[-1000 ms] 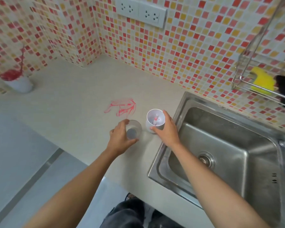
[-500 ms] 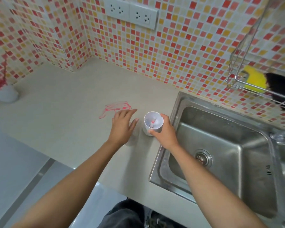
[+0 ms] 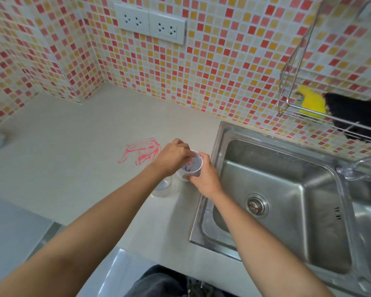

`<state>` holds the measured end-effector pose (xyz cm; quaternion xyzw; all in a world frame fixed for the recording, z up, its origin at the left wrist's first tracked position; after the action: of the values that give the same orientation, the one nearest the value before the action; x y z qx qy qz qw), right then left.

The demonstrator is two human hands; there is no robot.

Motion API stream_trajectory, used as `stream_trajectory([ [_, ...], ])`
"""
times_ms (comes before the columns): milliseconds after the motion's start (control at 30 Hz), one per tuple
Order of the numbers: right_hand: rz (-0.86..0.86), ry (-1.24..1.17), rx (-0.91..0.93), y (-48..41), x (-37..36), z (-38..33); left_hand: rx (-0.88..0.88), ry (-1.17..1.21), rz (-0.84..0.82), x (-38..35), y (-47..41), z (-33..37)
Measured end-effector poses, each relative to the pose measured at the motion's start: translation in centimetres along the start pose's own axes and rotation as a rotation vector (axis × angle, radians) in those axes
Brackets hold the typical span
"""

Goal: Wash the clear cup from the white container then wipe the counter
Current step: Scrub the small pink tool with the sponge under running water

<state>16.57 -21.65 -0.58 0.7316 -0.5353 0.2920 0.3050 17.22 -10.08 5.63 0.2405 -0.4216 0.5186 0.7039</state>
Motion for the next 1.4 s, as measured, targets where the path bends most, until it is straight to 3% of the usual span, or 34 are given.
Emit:
stream_trajectory([
  [400, 0.021, 0.024, -0.035, 0.1, -0.1, 0.2, -0.093, -0.023, 0.115, 0.7, -0.1, 0.8],
  [700, -0.083, 0.114, 0.003, 0.7, 2.1, 0.5, -0.001, 0.154, 0.229, 4.4, -1.1, 1.5],
  [800, 0.112, 0.120, 0.009, 1.3, 8.1, 0.7, 0.045, 0.254, 0.258, 4.7, -1.9, 2.3],
  [1033, 0.791, 0.150, 0.150, 3.8, 26.7, -2.5, 0.087, 0.538, 0.271, 3.9, -6.3, 8.2],
  [1100, 0.885, 0.230, 0.161, 3.3, 30.4, -2.7, 0.098, 0.626, 0.279, 3.6, -7.4, 9.7],
  [1167, 0.844, 0.304, 0.115, 0.9, 32.8, -1.8, 0.125, 0.696, 0.287, 3.3, -8.3, 10.8],
  [1400, 0.296, 0.487, -0.174, -7.8, 33.5, 3.6, 0.236, 0.877, 0.289, 1.2, -10.2, 12.7],
])
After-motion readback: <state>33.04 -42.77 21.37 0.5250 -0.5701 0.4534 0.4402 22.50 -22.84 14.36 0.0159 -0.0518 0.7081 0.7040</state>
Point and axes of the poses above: each hand's wrist, its own y-axis away from the middle knuckle, its own x-axis out of the back of the hand, z = x × y, the point moved 8 cm from there along -y, towards the middle knuckle, and after that the axes turned 15 degrees about y, right-handed, at the moved point
